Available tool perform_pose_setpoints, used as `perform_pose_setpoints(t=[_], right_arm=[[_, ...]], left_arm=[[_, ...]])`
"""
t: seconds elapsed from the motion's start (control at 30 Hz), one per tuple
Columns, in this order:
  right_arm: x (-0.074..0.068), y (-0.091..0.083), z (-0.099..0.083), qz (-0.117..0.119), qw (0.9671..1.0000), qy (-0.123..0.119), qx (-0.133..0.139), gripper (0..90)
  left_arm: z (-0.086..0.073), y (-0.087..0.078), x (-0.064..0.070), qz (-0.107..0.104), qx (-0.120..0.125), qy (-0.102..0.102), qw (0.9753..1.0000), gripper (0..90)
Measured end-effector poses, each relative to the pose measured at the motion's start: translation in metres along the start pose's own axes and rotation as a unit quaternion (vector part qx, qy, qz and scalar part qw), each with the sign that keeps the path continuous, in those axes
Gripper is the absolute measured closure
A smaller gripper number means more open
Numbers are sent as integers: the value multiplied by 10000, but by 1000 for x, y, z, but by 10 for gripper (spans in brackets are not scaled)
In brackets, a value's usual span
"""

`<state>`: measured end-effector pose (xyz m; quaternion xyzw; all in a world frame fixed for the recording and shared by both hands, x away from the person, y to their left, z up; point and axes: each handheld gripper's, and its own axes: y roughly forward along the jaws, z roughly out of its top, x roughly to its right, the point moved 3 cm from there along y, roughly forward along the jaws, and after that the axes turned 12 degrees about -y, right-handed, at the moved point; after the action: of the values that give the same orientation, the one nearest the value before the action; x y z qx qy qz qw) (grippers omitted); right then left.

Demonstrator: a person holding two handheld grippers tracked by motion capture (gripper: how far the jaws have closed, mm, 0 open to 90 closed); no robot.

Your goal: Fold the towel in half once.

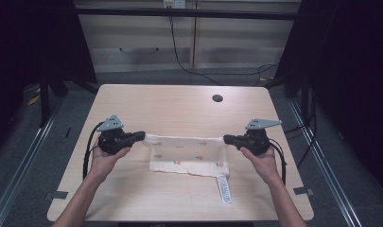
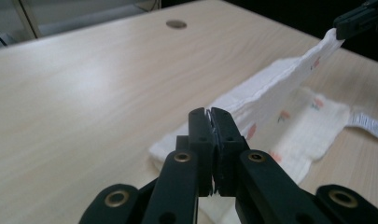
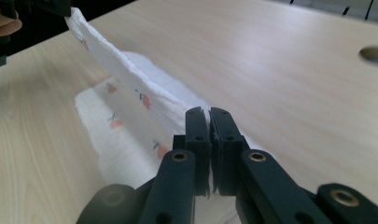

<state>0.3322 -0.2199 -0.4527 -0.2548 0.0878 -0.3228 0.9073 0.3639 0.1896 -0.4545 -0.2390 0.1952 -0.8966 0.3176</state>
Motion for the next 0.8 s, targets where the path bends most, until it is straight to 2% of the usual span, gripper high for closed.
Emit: perform_pose_setpoints(t=[0.1, 0.17, 0.3, 0.37, 0.53, 0.63, 0.8], right_arm=[[-6, 7, -15, 97, 9997, 28, -221, 873], [-8, 6, -17, 121, 9996, 42, -260, 873], [-17, 2, -19, 153, 9991, -112, -384, 871], [-22, 1, -25, 162, 9987, -108, -466, 871], [-30, 8, -41, 196, 9977, -112, -641, 869], [-32, 7, -44, 237, 9978, -99, -612, 865], [-35, 7, -49, 249, 9974, -77, -676, 852]], left_arm=[[-14, 3, -4, -50, -83, -127, 9999, 882], [-19, 3, -3, -100, -106, -173, 9997, 882], [-25, 1, 5, -114, -238, 25, 9997, 882], [-33, 2, 8, -117, -349, 106, 9993, 881], [-49, 6, 9, -110, -577, 124, 9982, 880], [-55, 8, 9, -161, -656, 122, 9976, 879], [-58, 15, 10, -152, -746, 84, 9971, 875]])
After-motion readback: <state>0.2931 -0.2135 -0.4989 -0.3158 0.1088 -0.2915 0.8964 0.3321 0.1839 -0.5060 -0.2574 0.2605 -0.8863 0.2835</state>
